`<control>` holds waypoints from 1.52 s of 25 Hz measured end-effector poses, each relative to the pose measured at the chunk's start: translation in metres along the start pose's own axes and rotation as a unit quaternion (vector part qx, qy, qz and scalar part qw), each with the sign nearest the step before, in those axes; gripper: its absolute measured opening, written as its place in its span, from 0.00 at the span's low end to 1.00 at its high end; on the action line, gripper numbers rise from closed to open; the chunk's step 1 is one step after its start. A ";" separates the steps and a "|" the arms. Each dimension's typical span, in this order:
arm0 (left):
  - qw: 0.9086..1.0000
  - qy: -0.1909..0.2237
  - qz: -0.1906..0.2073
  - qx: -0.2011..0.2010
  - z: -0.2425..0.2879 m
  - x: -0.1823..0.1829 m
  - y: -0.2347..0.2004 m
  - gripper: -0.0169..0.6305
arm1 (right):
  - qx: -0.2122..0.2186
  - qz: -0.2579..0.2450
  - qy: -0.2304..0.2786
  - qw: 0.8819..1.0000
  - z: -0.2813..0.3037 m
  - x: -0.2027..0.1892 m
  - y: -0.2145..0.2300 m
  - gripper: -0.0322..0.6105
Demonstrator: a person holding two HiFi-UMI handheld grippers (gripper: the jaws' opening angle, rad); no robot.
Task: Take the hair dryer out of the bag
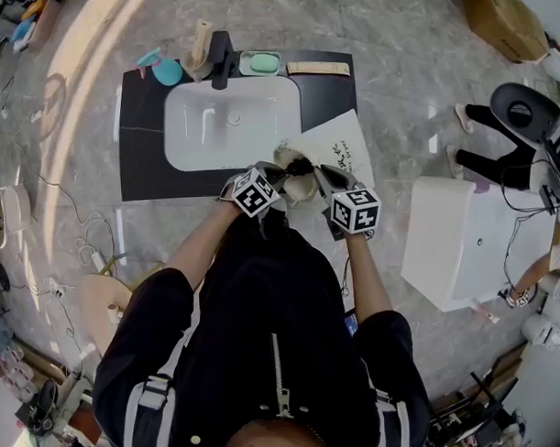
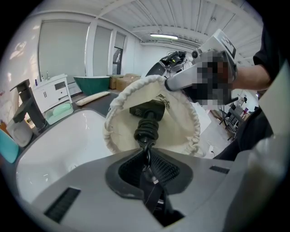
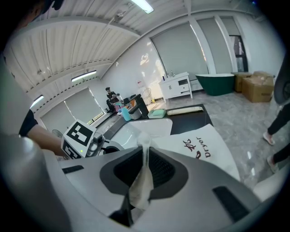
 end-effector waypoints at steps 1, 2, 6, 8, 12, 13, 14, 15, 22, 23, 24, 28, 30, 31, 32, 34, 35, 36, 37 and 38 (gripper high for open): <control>1.000 -0.001 -0.001 0.001 -0.001 -0.003 0.000 0.12 | -0.003 0.000 0.001 1.000 -0.001 0.003 -0.001 0.13; 1.000 -0.003 -0.002 0.002 -0.002 -0.005 -0.001 0.12 | -0.005 -0.001 0.002 1.000 -0.002 0.005 -0.001 0.13; 1.000 -0.006 -0.005 0.004 -0.008 -0.013 -0.001 0.12 | -0.009 -0.014 -0.007 1.000 -0.002 0.004 -0.003 0.13; 1.000 -0.007 -0.006 0.004 -0.010 -0.015 -0.001 0.12 | -0.006 -0.015 -0.010 1.000 -0.001 0.002 -0.002 0.13; 1.000 -0.009 -0.008 0.006 -0.013 -0.021 -0.003 0.12 | -0.004 -0.026 -0.020 0.999 0.004 -0.005 0.000 0.13; 1.000 -0.010 -0.009 0.007 -0.014 -0.023 -0.004 0.12 | -0.005 -0.029 -0.021 0.999 0.004 -0.005 0.000 0.13; 1.000 -0.010 -0.009 0.008 -0.015 -0.025 -0.004 0.12 | -0.006 -0.030 -0.022 0.999 0.005 -0.006 0.000 0.13; 1.000 -0.010 -0.010 0.008 -0.017 -0.026 -0.005 0.12 | -0.006 -0.031 -0.023 0.999 0.005 -0.006 0.001 0.13; 1.000 -0.009 -0.013 0.013 -0.024 -0.034 -0.006 0.12 | -0.004 -0.033 -0.023 0.999 0.007 -0.009 0.002 0.13; 1.000 -0.009 -0.014 0.013 -0.024 -0.036 -0.007 0.12 | -0.004 -0.032 -0.023 0.999 0.008 -0.009 0.002 0.13; 1.000 -0.009 -0.015 0.013 -0.025 -0.036 -0.007 0.12 | -0.004 -0.032 -0.023 0.999 0.008 -0.009 0.003 0.13; 1.000 -0.007 -0.019 0.013 -0.026 -0.037 -0.008 0.13 | -0.003 -0.030 -0.021 0.999 0.008 -0.009 0.004 0.13; 1.000 -0.002 -0.018 0.013 -0.028 -0.034 -0.008 0.13 | -0.002 -0.029 -0.019 0.999 0.007 -0.009 0.004 0.13; 1.000 0.004 -0.017 0.014 -0.030 -0.030 -0.008 0.14 | -0.001 -0.028 -0.018 0.999 0.006 -0.009 0.004 0.13; 1.000 0.010 -0.017 0.015 -0.032 -0.025 -0.009 0.15 | 0.000 -0.028 -0.018 0.999 0.005 -0.008 0.004 0.13; 1.000 0.019 -0.016 0.014 -0.035 -0.014 -0.011 0.18 | 0.001 -0.028 -0.017 0.999 0.004 -0.008 0.005 0.13; 1.000 0.019 -0.015 0.011 -0.035 -0.008 -0.012 0.22 | 0.002 -0.029 -0.016 0.999 0.004 -0.008 0.006 0.13; 1.000 0.017 -0.011 0.007 -0.034 -0.003 -0.012 0.26 | 0.002 -0.029 -0.016 0.999 0.004 -0.008 0.007 0.13; 1.000 0.016 -0.005 0.003 -0.032 0.002 -0.013 0.28 | 0.002 -0.028 -0.016 0.999 0.004 -0.008 0.008 0.13; 1.000 0.014 0.003 0.000 -0.030 0.008 -0.013 0.30 | 0.002 -0.027 -0.016 0.999 0.004 -0.007 0.009 0.13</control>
Point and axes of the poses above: the fingertips, and each gripper's own axes: z forward along the fingers, y to its right, x out of its top, the point moved 3 cm from there along -z, backward along the fingers, and after that the axes turned 9 degrees about x, right-handed, at the moved point
